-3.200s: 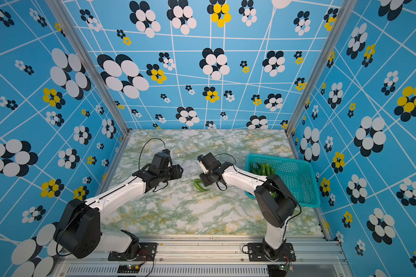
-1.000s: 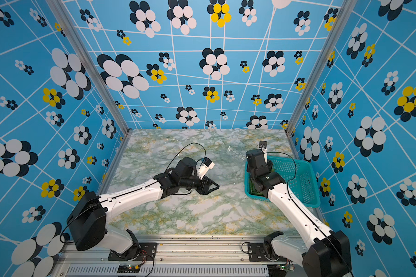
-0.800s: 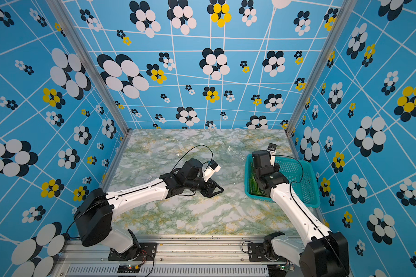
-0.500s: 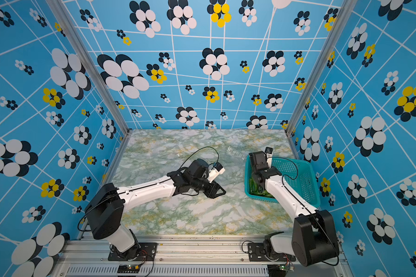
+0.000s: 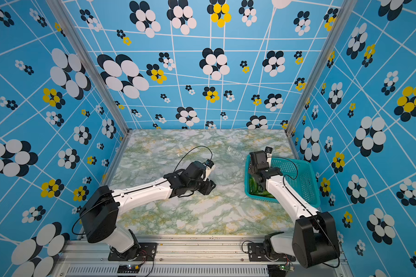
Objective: Take small green peppers out of containers
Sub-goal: Reset both arms
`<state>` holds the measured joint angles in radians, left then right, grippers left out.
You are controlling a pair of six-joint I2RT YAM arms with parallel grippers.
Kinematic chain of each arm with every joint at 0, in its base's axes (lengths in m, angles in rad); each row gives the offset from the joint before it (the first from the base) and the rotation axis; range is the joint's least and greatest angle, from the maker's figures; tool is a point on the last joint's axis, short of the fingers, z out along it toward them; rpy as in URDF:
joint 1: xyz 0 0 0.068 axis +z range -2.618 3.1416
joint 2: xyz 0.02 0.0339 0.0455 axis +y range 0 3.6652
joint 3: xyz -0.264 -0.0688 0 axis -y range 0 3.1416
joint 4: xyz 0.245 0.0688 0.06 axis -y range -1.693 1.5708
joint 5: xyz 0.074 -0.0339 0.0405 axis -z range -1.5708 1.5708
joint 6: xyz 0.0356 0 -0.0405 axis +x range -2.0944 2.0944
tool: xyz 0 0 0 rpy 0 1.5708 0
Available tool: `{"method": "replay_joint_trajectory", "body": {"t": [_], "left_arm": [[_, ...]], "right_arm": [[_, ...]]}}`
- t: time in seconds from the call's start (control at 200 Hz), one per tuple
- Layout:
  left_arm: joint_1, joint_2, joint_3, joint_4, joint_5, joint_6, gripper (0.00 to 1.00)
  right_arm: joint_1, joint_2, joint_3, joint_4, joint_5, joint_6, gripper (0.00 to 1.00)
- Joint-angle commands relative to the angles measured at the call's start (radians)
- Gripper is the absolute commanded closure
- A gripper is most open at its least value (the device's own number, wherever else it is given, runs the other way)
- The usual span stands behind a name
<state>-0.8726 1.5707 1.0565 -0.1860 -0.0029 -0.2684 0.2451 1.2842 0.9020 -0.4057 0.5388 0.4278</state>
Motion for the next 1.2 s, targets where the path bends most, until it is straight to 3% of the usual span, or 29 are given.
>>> {"method": "replay_joint_trajectory", "body": {"t": [0.0, 0.21, 0.33, 0.415, 0.48, 0.505, 0.55, 0.66, 0.809, 1.049, 1.194], "left_arm": [[0.047, -0.094, -0.043, 0.049, -0.152, 0.026, 0.41], [0.188, -0.237, -0.164, 0.108, -0.175, 0.064, 0.38], [0.221, -0.370, -0.315, 0.284, -0.365, 0.193, 0.34], [0.228, -0.458, -0.463, 0.496, -0.509, 0.289, 0.18], [0.245, -0.495, -0.557, 0.652, -0.566, 0.349, 0.11], [0.256, -0.501, -0.581, 0.684, -0.578, 0.368, 0.01], [0.280, -0.501, -0.611, 0.740, -0.602, 0.391, 0.01], [0.356, -0.463, -0.669, 0.857, -0.610, 0.418, 0.00], [0.452, -0.313, -0.779, 1.191, -0.663, 0.478, 0.00], [0.454, -0.059, -0.852, 1.575, -0.646, 0.593, 0.01], [0.460, 0.055, -0.801, 1.581, -0.613, 0.628, 0.00]], "right_arm": [[-0.005, -0.055, -0.018, 0.051, -0.073, -0.031, 0.01], [-0.002, -0.083, -0.046, 0.136, -0.091, -0.043, 0.01], [0.006, -0.165, -0.176, 0.340, -0.056, -0.064, 0.01], [0.006, -0.203, -0.246, 0.460, -0.026, -0.113, 0.01], [0.008, -0.202, -0.267, 0.505, -0.073, -0.204, 0.01], [0.008, -0.197, -0.263, 0.503, -0.097, -0.236, 0.01], [0.009, -0.180, -0.253, 0.492, -0.139, -0.274, 0.01], [0.013, -0.156, -0.243, 0.494, -0.188, -0.323, 0.01], [0.013, -0.148, -0.311, 0.603, -0.146, -0.377, 0.01], [0.011, -0.123, -0.384, 0.727, -0.174, -0.437, 0.01], [0.002, -0.128, -0.466, 0.870, -0.129, -0.426, 0.01]]}}
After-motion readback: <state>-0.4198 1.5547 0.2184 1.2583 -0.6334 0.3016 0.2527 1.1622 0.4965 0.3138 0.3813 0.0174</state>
